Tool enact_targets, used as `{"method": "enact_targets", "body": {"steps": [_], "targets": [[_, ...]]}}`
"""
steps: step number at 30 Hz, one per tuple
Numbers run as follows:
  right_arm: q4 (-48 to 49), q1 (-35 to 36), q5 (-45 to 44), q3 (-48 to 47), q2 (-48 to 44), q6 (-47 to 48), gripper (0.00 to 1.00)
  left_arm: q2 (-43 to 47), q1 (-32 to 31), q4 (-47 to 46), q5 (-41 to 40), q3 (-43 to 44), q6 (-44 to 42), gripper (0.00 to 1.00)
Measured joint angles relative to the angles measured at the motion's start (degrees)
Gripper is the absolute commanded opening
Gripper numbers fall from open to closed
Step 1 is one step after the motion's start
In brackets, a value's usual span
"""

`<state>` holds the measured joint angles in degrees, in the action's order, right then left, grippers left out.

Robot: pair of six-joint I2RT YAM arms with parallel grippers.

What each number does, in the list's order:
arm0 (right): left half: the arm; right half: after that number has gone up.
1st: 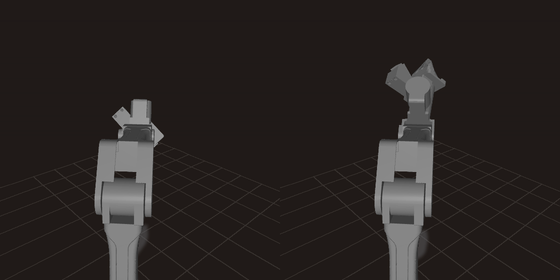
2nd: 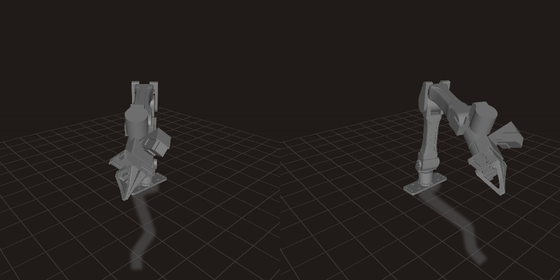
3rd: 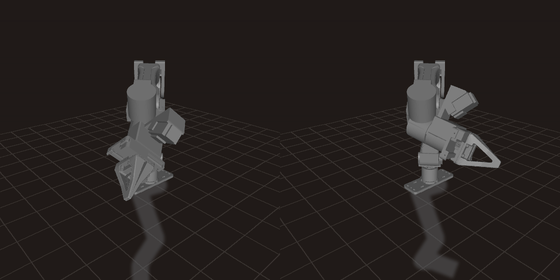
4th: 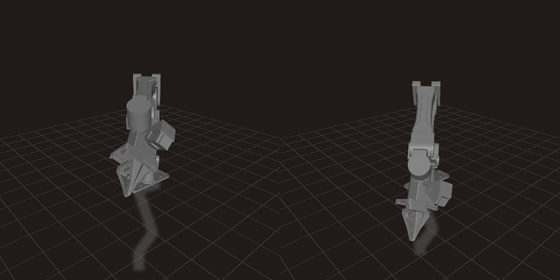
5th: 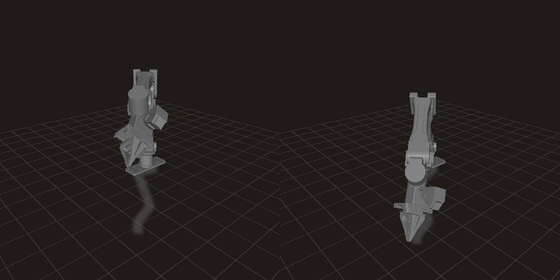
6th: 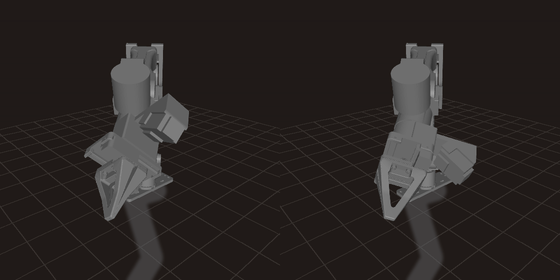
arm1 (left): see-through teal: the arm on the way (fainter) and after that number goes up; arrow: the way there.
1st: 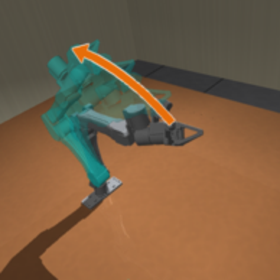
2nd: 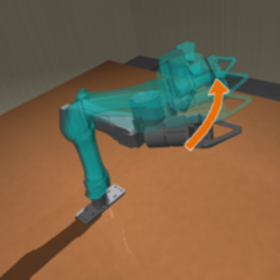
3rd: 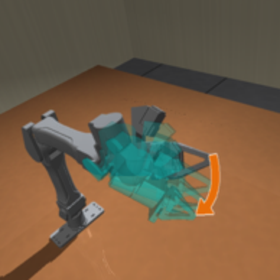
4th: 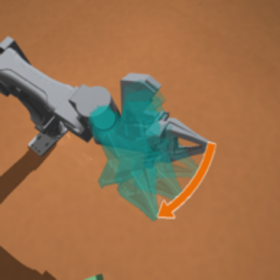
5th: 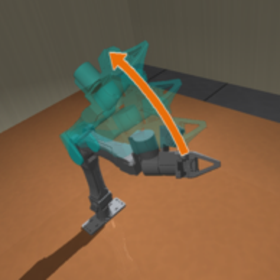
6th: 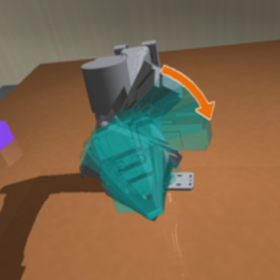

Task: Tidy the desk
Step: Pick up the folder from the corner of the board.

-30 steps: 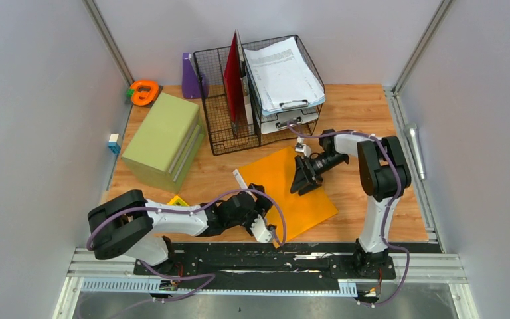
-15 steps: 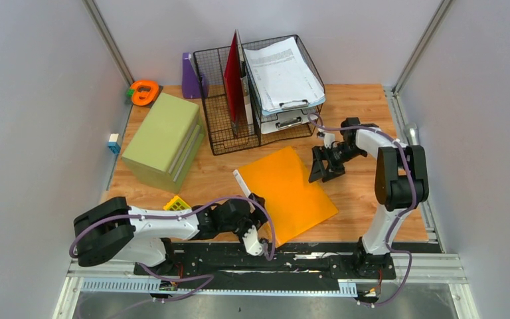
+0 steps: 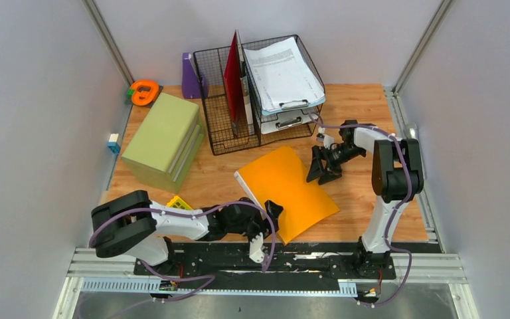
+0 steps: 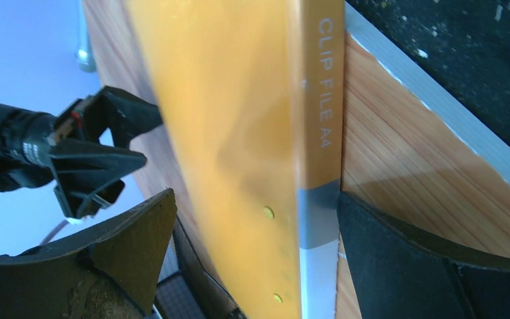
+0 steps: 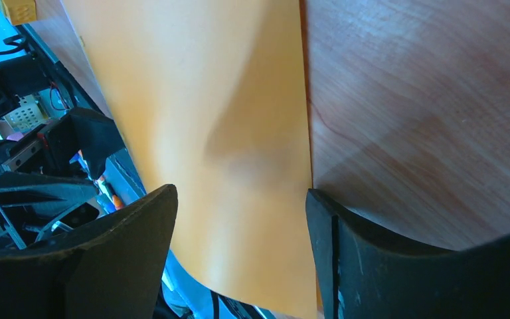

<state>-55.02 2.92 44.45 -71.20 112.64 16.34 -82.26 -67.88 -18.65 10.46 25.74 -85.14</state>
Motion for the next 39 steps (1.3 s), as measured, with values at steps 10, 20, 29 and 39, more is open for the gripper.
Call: {"method": "enact_targets", "body": {"steps": [10, 20, 29, 39], "targets": [[1.07, 2.56, 3.8, -0.17, 1.55, 0.28, 0.7, -6.88, -0.42, -12.04, 0.94, 0.13, -2.4, 0.91], [2.38, 3.06, 7.87, 0.35, 2.56, 0.68, 0.7, -15.87, -1.46, -32.96, -2.08, -2.67, -2.21, 0.98], [2.51, 3.76, 8.15, 0.59, 2.58, 1.07, 0.69, -22.1, -1.03, -45.18, -9.49, -4.28, -3.5, 0.83], [2.23, 3.82, 7.98, 0.28, 2.71, 1.2, 0.69, -9.18, -0.63, -31.32, -15.04, -5.35, -0.22, 0.56]]}}
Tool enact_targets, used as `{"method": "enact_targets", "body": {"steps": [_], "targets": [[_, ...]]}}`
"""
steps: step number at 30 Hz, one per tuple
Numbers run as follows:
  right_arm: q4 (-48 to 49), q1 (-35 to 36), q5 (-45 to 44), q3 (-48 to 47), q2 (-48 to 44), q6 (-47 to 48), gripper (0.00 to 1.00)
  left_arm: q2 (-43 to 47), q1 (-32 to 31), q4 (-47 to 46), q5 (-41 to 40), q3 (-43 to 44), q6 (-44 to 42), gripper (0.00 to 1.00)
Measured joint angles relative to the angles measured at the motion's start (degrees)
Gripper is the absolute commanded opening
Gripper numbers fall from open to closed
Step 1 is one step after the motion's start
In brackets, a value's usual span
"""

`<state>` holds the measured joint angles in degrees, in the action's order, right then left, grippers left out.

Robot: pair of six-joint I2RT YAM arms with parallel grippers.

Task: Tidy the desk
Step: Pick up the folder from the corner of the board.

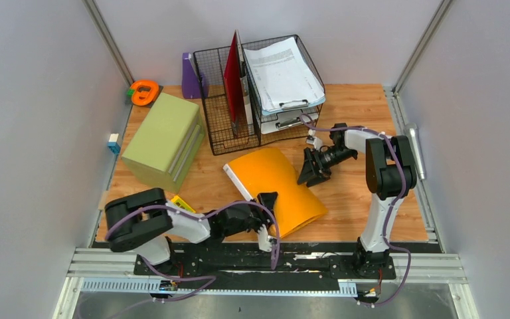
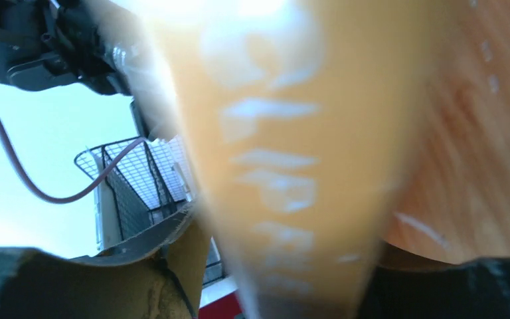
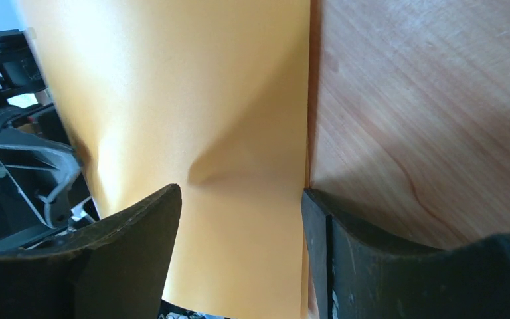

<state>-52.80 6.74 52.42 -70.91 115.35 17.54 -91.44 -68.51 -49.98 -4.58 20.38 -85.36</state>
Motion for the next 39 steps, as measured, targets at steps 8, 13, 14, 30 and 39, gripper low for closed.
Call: {"method": "enact_targets", "body": {"steps": [8, 13, 14, 30, 39], "targets": [[-2.8, -0.63, -0.81, -0.79, -0.02, 0.42, 0.71, 18.58, 0.09, 25.9, -0.66, 7.63, 10.05, 0.19], [-4.22, -3.48, -3.72, -3.17, -0.5, 1.42, 0.71, 21.66, 0.09, 40.24, -0.66, 17.03, 18.21, 0.0], [-4.39, -4.07, -4.04, -3.65, -0.83, 1.6, 0.71, 21.66, 0.09, 42.77, -0.66, 18.8, 19.87, 0.0], [-5.49, -12.26, -1.57, -5.18, -14.43, 2.03, 0.71, 21.44, 17.55, 68.81, 9.44, 49.18, 52.46, 0.0], [-4.83, -12.07, 0.44, -2.25, -17.62, 2.03, 0.71, 22.69, 29.14, 76.74, 10.69, 63.58, 70.14, 0.0]]}}
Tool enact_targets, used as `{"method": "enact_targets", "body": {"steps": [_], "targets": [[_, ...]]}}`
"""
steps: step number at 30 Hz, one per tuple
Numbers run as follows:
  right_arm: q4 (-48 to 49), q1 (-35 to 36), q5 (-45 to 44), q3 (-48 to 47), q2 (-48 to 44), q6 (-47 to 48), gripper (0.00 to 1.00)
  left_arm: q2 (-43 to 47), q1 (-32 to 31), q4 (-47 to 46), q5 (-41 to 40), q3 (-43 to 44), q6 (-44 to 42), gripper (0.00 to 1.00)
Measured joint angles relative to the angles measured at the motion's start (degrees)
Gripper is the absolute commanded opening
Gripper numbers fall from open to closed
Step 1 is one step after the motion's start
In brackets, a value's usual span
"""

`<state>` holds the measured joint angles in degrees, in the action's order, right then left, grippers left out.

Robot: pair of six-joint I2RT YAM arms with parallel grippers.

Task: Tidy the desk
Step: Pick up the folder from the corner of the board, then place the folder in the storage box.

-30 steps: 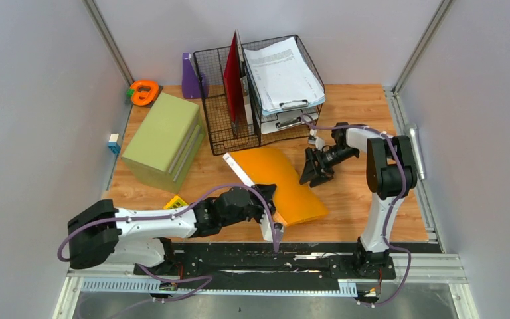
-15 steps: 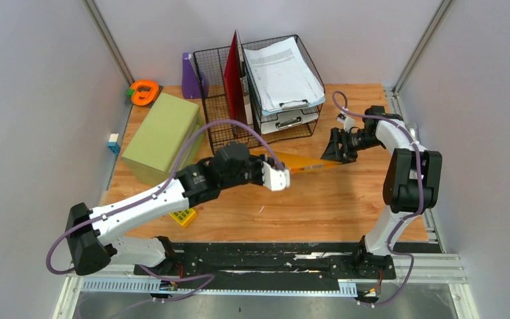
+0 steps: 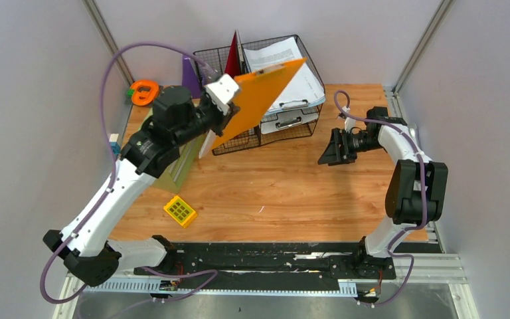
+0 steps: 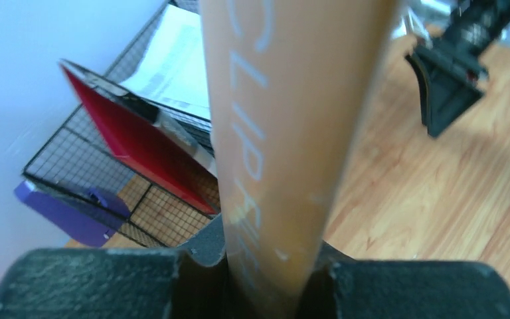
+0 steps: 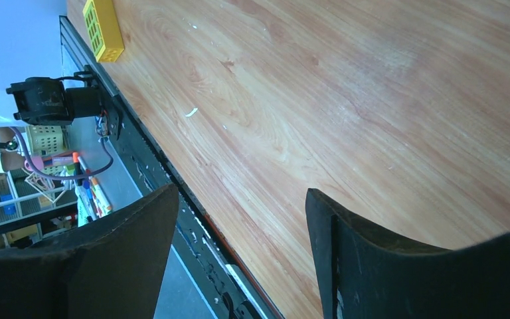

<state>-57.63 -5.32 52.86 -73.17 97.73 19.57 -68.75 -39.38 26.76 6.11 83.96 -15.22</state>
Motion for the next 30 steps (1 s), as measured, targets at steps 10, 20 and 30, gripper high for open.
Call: {"method": "enact_targets", "body": {"steps": [10, 20, 30], "targets": [[1.84, 0.0, 2.54, 1.36, 0.04, 0.02, 0.71, -0.33, 12.04, 5.6, -2.62, 22.56, 16.79, 0.0], [2.56, 0.0, 3.89, 2.43, 0.04, 0.22, 0.71, -5.6, 18.84, 3.54, -15.15, 28.02, 23.19, 0.0], [2.67, 0.0, 3.87, 3.13, 0.04, 0.46, 0.71, -15.23, 19.65, -4.72, -23.93, 23.96, 22.97, 0.0]]}}
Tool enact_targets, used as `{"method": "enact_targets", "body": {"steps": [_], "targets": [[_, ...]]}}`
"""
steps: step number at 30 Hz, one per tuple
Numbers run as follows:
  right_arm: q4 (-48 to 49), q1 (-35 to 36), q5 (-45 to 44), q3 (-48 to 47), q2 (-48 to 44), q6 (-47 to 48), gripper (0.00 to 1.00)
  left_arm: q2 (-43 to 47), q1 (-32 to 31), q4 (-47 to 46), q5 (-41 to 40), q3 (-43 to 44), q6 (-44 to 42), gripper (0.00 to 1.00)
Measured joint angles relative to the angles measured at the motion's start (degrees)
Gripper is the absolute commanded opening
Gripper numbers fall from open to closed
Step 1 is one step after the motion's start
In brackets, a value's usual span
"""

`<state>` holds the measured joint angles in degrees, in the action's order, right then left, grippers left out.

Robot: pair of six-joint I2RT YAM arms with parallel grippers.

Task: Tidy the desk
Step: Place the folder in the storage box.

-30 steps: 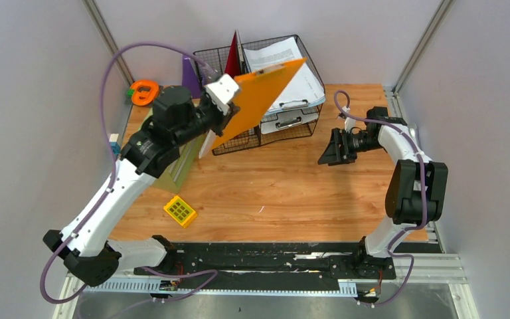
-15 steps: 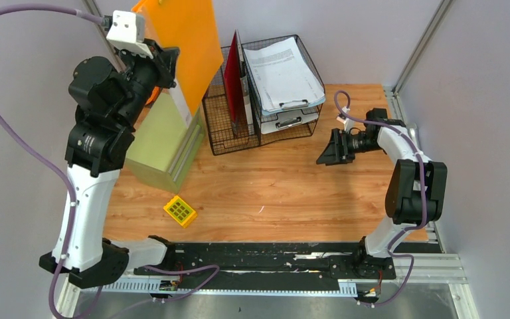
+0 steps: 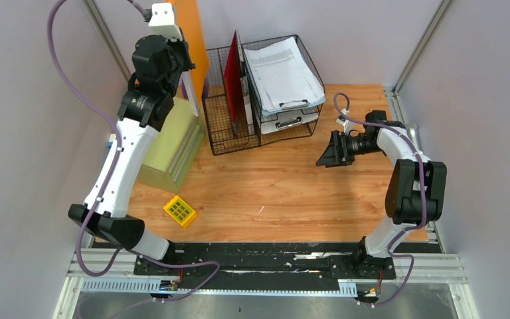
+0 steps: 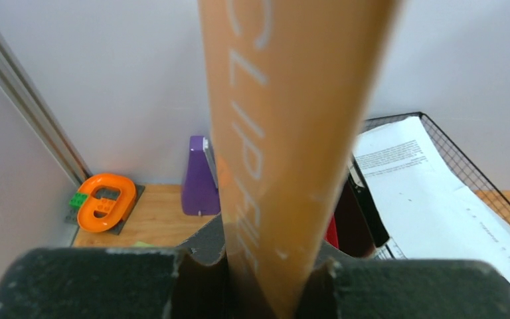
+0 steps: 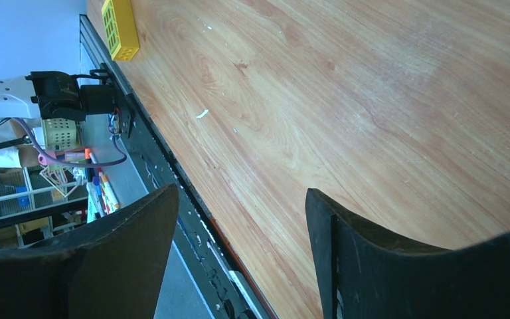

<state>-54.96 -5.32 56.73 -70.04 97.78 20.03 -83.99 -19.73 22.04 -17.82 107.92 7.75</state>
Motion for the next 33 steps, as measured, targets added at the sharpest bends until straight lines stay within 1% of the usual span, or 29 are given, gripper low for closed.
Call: {"method": "enact_targets", "body": {"steps": [7, 12, 16, 23, 27, 33], "targets": [[0.04, 0.0, -0.02, 0.04, 0.02, 0.0, 0.7, -5.33, 0.15, -8.46, -2.16, -2.47, -1.68, 0.0], [0.42, 0.0, -0.07, 0.39, 0.24, 0.02, 0.7, -7.98, 0.5, -16.33, -1.75, -6.69, -2.05, 0.0], [0.63, 0.0, -0.24, 0.79, 0.7, 0.02, 0.7, -8.94, 0.68, -25.53, -1.73, -14.36, -3.02, 0.0], [0.83, 0.0, -0.57, 0.79, 1.57, 0.02, 0.7, -10.14, 1.05, -36.87, 0.44, -27.12, -4.0, 0.0], [0.87, 0.0, -0.7, 0.81, 1.6, 0.02, 0.7, -10.95, 1.14, -43.52, 2.32, -32.79, -3.98, 0.0], [0.87, 0.0, -0.79, 0.9, 1.68, 0.02, 0.7, -13.31, 1.07, -52.65, 4.68, -37.53, -4.28, 0.0]]}}
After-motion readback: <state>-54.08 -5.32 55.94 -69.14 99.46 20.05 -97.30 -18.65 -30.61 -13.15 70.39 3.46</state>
